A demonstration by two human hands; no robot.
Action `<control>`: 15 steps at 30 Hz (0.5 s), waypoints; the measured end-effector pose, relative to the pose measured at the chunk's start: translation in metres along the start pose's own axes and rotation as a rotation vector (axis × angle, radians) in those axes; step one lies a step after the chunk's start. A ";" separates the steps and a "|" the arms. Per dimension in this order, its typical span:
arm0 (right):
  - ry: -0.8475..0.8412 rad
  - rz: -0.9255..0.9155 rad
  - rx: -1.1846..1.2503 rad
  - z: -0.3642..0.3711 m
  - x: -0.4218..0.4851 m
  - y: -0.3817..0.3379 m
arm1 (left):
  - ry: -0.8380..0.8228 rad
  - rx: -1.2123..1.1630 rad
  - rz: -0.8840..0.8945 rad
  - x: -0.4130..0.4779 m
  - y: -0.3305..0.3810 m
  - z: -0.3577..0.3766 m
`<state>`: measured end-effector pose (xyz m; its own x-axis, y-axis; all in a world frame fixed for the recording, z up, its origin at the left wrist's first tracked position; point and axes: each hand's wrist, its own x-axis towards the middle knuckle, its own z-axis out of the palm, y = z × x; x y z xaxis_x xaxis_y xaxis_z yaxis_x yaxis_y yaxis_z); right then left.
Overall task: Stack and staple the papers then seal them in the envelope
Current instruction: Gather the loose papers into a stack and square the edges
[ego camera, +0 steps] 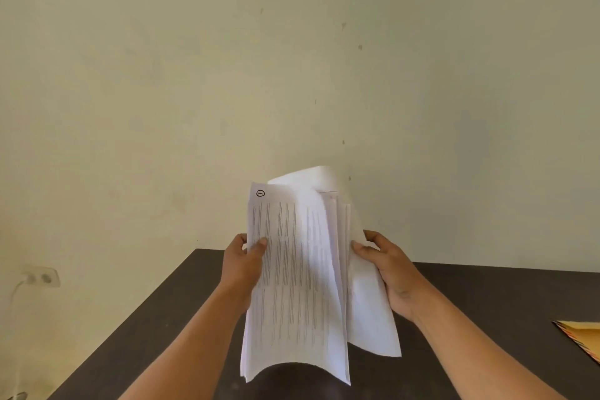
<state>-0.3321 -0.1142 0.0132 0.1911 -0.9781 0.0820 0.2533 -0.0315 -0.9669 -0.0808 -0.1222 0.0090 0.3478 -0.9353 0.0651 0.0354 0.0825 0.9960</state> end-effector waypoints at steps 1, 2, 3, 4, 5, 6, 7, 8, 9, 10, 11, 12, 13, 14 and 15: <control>0.017 -0.003 -0.003 0.000 0.001 0.001 | 0.022 0.003 0.027 -0.001 0.000 0.002; 0.035 -0.020 -0.030 0.002 0.000 0.000 | 0.042 0.001 0.052 -0.002 0.001 0.005; 0.054 -0.046 -0.065 0.004 0.000 0.000 | 0.057 0.001 0.071 -0.003 0.002 0.007; 0.070 -0.079 -0.117 0.006 0.000 -0.001 | 0.068 0.000 0.083 -0.003 0.003 0.009; 0.089 -0.118 -0.171 0.008 0.001 0.000 | 0.073 0.000 0.089 -0.003 0.004 0.011; 0.118 -0.161 -0.234 0.010 0.000 0.000 | 0.069 0.001 0.088 -0.002 0.005 0.013; 0.150 -0.200 -0.294 0.011 0.000 0.001 | 0.055 0.002 0.085 -0.002 0.006 0.015; 0.180 -0.235 -0.356 0.011 0.000 0.003 | 0.035 -0.001 0.079 -0.002 0.007 0.017; 0.181 -0.262 -0.384 0.010 0.001 0.006 | 0.012 -0.003 0.072 -0.003 0.007 0.019; 0.184 -0.285 -0.411 0.011 0.001 0.008 | -0.011 0.005 0.074 -0.005 0.007 0.021; 0.193 -0.294 -0.438 0.011 0.002 0.011 | -0.029 0.021 0.085 -0.006 0.006 0.022; 0.207 -0.292 -0.485 0.012 0.002 0.012 | -0.040 0.035 0.100 -0.007 0.004 0.024; 0.226 -0.292 -0.516 0.010 0.004 0.015 | -0.038 0.045 0.115 -0.009 0.003 0.025; 0.241 -0.295 -0.535 0.010 0.005 0.016 | -0.025 0.055 0.130 -0.010 0.003 0.026; 0.253 -0.303 -0.527 0.010 0.006 0.017 | -0.004 0.066 0.155 -0.012 0.003 0.027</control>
<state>-0.3171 -0.1185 -0.0008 -0.0607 -0.9264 0.3716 -0.2502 -0.3463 -0.9041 -0.1102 -0.1202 0.0128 0.3409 -0.9144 0.2185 -0.0800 0.2033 0.9758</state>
